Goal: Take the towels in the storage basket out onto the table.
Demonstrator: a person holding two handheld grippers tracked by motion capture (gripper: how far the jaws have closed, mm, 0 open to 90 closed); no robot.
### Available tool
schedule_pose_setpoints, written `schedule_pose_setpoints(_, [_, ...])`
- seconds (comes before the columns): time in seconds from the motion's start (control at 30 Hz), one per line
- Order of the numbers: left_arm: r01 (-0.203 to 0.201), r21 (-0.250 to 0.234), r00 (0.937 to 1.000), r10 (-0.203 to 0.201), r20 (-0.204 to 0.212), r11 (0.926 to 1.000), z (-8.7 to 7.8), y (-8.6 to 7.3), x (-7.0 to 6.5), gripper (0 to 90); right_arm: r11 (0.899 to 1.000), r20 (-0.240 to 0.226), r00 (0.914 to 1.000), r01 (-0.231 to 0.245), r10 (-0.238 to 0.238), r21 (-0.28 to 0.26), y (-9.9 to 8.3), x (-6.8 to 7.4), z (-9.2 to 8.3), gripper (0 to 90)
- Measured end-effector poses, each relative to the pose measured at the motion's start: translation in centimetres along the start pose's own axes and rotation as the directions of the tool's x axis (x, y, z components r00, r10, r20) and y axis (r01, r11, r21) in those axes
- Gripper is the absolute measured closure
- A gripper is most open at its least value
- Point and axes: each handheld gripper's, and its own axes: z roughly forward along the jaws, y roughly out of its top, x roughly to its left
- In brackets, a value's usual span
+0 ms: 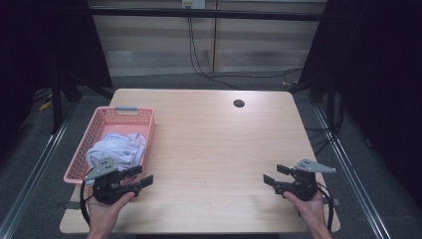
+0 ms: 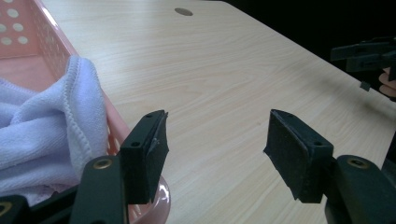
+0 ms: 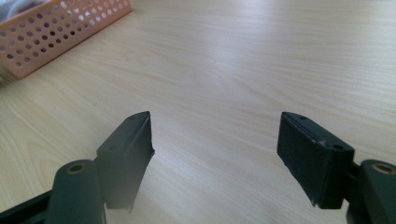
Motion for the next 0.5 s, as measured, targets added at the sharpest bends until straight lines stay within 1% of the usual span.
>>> schedule_pose_setpoints(0.03, [0.000,0.000,1.0000,0.000,0.000,1.0000,0.0,0.0,0.0,38.2,1.000,0.011,0.9999,0.003,-0.003,-0.003,0.0,0.1,0.0,26.8])
schedule_pose_setpoints(0.07, [0.000,0.002,1.0000,0.000,-0.003,1.0000,0.0,0.0,0.0,38.2,1.000,0.011,0.9999,0.003,-0.003,-0.003,0.0,0.1,0.0,26.8])
schedule_pose_setpoints(0.13, [-0.002,0.001,0.9998,0.002,-0.022,1.0000,0.2,0.1,0.1,38.2,1.000,0.016,0.9999,-0.001,0.001,-0.002,0.0,0.1,-0.1,25.9])
schedule_pose_setpoints(0.17, [0.001,0.000,0.9998,-0.001,-0.020,1.0000,0.3,0.3,0.1,38.2,1.000,0.038,0.9993,-0.007,0.007,0.020,-0.1,0.0,-0.1,26.1])
schedule_pose_setpoints(0.2, [0.001,0.000,0.9998,-0.001,-0.020,1.0000,0.3,0.3,0.1,38.2,1.000,0.038,0.9993,-0.007,0.007,0.020,-0.1,0.0,-0.1,26.1])
schedule_pose_setpoints(0.27, [0.002,0.005,0.9998,-0.002,-0.021,1.0000,0.4,0.4,0.1,38.1,0.999,0.027,0.9996,-0.009,0.008,0.043,-0.2,-0.1,0.0,26.2])
schedule_pose_setpoints(0.3, [0.005,0.012,0.9999,-0.005,-0.015,0.9999,0.3,0.5,0.2,37.9,0.999,0.026,0.9996,-0.009,0.007,0.049,-0.3,0.0,0.0,26.2])
schedule_pose_setpoints(0.37, [0.015,0.025,0.9998,-0.015,0.010,0.9996,0.1,0.9,0.0,38.0,0.999,0.017,0.9997,-0.017,0.016,0.047,-0.4,0.1,-0.1,26.1])
schedule_pose_setpoints(0.4, [-0.004,0.025,0.9999,0.004,-0.013,0.9997,-0.3,1.4,-0.3,38.8,0.999,0.015,0.9997,-0.020,0.019,0.049,-0.4,0.2,-0.3,25.1])
schedule_pose_setpoints(0.43, [-0.004,0.025,0.9999,0.004,-0.013,0.9997,-0.3,1.4,-0.3,38.7,0.999,0.015,0.9997,-0.020,0.019,0.049,-0.4,0.2,-0.3,25.1])
schedule_pose_setpoints(0.47, [-0.012,0.029,0.9998,0.013,-0.015,0.9995,-0.5,1.7,-0.4,38.7,0.999,0.015,0.9997,-0.020,0.020,0.045,-0.4,0.3,-0.3,25.1])
schedule_pose_setpoints(0.5, [-0.010,0.034,0.9999,0.010,-0.008,0.9994,-0.7,1.9,-0.4,38.0,0.999,0.009,0.9999,-0.015,0.015,0.046,-0.4,0.5,-0.4,25.2])
